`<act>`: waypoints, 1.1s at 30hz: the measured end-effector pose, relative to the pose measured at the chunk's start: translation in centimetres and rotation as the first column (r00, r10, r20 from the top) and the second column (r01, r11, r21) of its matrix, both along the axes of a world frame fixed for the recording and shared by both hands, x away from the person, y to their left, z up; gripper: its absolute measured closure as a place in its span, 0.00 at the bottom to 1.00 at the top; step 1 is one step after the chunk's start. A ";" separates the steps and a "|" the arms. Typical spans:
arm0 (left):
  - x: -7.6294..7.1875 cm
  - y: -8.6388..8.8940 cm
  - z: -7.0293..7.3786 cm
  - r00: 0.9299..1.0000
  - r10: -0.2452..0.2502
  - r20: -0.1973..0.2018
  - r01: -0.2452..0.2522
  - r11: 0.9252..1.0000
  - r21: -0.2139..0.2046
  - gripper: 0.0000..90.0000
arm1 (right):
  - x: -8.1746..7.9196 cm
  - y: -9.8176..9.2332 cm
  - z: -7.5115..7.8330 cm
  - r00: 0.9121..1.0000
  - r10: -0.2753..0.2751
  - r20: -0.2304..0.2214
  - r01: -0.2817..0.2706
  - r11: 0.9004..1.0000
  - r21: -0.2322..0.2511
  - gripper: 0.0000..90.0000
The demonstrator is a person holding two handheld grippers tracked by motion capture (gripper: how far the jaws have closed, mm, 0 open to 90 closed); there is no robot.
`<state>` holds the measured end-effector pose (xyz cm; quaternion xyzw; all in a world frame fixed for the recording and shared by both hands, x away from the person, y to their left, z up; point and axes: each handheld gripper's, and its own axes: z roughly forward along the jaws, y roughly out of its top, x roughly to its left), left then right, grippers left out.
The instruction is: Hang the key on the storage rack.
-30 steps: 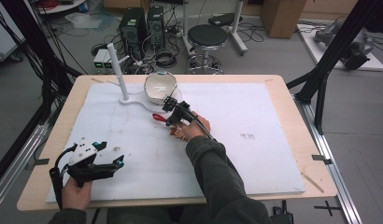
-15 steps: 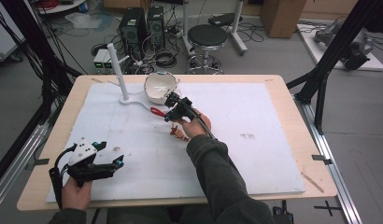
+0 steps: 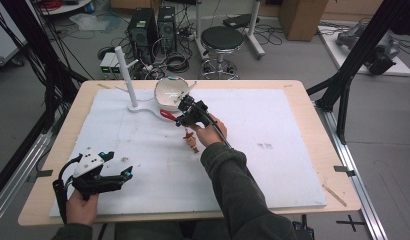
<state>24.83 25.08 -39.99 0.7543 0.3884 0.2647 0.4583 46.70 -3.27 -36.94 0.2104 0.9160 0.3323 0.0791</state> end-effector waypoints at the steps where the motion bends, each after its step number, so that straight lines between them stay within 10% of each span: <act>1: 0.0 0.0 0.0 1.000 0.001 0.000 -0.001 1.000 -0.001 0.23 | -0.1 -0.1 0.2 1.000 -0.009 -0.005 0.009 1.000 0.010 0.94; 33: 0.0 0.0 0.1 1.000 -0.002 0.003 0.002 1.000 0.006 0.23 | -0.4 0.8 3.9 0.998 -0.002 0.064 -0.006 0.992 0.125 0.94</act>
